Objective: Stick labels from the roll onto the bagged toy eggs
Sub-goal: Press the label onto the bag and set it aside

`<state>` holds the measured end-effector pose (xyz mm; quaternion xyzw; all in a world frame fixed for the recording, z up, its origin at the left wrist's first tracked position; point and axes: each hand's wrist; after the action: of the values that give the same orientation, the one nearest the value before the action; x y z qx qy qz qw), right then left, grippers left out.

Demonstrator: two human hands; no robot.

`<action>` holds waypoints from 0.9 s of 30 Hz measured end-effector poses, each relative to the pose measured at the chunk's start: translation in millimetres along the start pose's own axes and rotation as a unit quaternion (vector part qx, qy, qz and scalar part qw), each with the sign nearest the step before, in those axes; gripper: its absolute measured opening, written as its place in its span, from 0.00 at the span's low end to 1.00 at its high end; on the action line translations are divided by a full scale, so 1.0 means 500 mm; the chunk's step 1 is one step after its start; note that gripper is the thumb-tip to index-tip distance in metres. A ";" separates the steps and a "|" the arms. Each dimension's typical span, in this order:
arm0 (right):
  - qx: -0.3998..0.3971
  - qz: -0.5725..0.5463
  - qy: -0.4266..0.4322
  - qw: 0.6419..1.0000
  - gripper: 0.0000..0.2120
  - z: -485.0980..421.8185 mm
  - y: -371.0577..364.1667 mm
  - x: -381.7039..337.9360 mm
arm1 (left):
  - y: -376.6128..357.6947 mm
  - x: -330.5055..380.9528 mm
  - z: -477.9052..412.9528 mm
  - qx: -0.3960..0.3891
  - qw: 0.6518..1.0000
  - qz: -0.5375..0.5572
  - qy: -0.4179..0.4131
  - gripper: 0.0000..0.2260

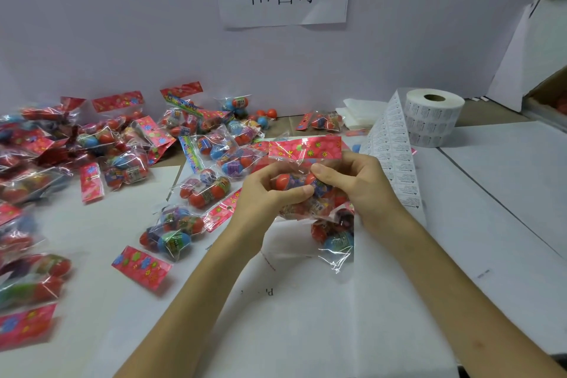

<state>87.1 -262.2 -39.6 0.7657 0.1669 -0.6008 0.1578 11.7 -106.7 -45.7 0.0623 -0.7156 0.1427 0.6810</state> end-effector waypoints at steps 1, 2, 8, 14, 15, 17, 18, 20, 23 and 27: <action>-0.002 0.003 0.002 1.000 0.08 0.000 -0.001 0.001 | 0.001 0.000 -0.001 0.000 1.000 0.006 0.004 0.16; -0.004 0.005 0.002 1.000 0.07 -0.001 -0.001 0.002 | 0.002 -0.001 -0.001 -0.001 1.000 0.010 0.008 0.16; -0.002 0.026 -0.006 1.000 0.02 -0.003 0.000 0.007 | 0.007 -0.006 -0.005 -0.014 0.999 0.023 0.021 0.16; 0.003 0.018 -0.001 1.000 0.03 -0.003 0.003 0.005 | 0.010 0.003 -0.001 -0.036 0.999 0.027 0.013 0.25; 0.004 0.010 0.003 1.000 0.03 -0.003 0.002 0.004 | 0.009 0.005 0.000 -0.038 0.999 0.026 0.013 0.25; 0.009 -0.010 0.003 1.000 0.04 -0.003 0.003 0.001 | 0.005 0.008 0.003 -0.038 0.999 0.018 0.017 0.23; 0.007 -0.018 0.002 1.000 0.04 -0.003 0.005 0.000 | 0.003 0.009 0.004 -0.034 0.999 0.014 0.019 0.21; -0.002 -0.011 0.002 1.000 0.02 -0.001 0.005 -0.001 | 0.004 0.007 0.000 -0.016 1.000 0.006 0.016 0.13; -0.004 0.029 0.004 1.000 0.01 0.001 0.003 0.001 | 0.005 0.002 -0.006 0.011 1.000 0.008 0.020 0.03; -0.012 0.051 0.008 0.999 0.03 0.002 0.003 -0.001 | 0.003 -0.004 -0.007 0.033 0.999 0.014 0.007 0.06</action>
<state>87.0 -264.0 -39.1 0.7760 0.1361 -0.5841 0.1955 14.8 -104.5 -47.6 0.0731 -0.7065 0.1762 0.6815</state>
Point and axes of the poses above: each hand's wrist, its own z-axis away from the middle knuckle, its own y-axis out of the back of the hand, x = y × z, and after that the axes turned 4 degrees about z, right-handed
